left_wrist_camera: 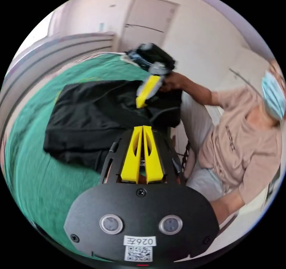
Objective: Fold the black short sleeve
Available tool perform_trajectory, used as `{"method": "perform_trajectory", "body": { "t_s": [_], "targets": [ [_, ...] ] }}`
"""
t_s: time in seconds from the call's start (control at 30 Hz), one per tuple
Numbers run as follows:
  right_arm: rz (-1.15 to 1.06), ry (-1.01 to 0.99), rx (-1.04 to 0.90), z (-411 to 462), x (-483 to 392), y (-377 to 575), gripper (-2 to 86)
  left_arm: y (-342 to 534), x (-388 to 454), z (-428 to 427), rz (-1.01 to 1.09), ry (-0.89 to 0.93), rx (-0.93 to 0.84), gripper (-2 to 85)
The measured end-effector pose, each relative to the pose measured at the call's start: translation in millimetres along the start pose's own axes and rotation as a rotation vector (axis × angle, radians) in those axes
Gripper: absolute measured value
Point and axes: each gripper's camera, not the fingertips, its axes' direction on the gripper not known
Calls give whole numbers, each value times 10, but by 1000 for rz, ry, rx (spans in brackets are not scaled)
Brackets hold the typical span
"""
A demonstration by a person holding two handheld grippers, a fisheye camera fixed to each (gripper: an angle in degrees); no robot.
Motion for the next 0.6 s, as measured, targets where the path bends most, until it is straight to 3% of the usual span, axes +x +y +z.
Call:
{"method": "perform_trajectory", "body": {
  "t_s": [0.1, 0.17, 0.3, 0.4, 0.5, 0.6],
  "targets": [
    [-35, 222, 48, 239, -199, -134, -8, 450, -584, -55, -287, -53, 13, -1],
    [-76, 301, 129, 314, -299, -203, 4, 650, -783, -1, -353, 3, 27, 16],
    [-197, 201, 185, 476, -394, -411, 91, 810, -971, 286, -387, 136, 17, 115],
    [-275, 149, 163, 784, -506, -715, 122, 858, -947, 416, -369, 109, 56, 138],
    [-326, 205, 11, 1351, -617, -1092, 105, 948, -925, 519, -351, 78, 67, 149],
    [-275, 294, 53, 1082, -452, -1352, 8, 1135, -1076, 496, -387, 137, 79, 140]
  ]
}}
